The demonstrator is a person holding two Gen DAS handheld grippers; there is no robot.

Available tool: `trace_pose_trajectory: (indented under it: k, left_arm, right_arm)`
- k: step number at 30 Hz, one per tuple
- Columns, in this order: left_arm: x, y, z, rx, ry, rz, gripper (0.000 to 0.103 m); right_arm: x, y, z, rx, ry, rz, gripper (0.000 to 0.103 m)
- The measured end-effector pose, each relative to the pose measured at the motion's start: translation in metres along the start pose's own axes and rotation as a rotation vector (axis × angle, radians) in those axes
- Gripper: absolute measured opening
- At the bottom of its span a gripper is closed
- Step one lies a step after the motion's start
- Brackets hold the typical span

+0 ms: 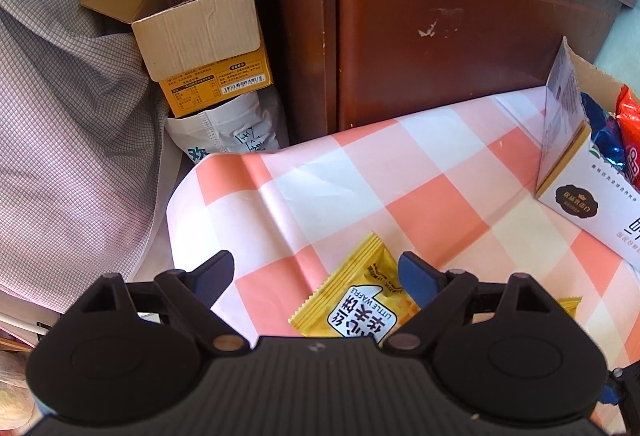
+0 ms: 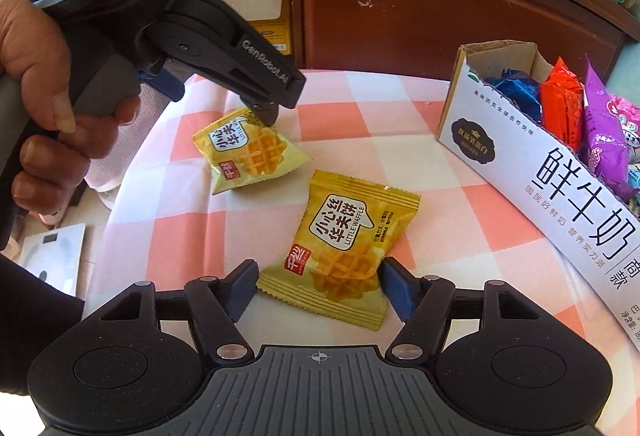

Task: Organize snacks
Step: 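Grasp a yellow waffle packet with the right gripper while the left grasps the other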

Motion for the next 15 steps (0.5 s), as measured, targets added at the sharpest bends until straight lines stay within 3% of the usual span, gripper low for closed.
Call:
trace_pose_trajectory:
  k: [8, 15]
  left_arm:
    - [-0.003, 0.004, 0.001, -0.006, -0.004, -0.003, 0.089]
    - [0.001, 0.005, -0.004, 0.042, 0.075, -0.034, 0.089]
  right_arm:
    - [-0.043, 0.0, 0.005, 0.016, -0.088, -0.043, 0.065]
    - [-0.067, 0.003, 0.004, 0.024, -0.141, -0.076, 0.065]
Point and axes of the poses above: each gripper's, at about its wrist camera, not at the fingertips, and y roughly against the way its jaws point, x to its left, z to its top, the point moved 8 cm from there along -y, roughly the way its jaws point, and after that the axes turned 3 degrees about -z, right-handed, at the moved point
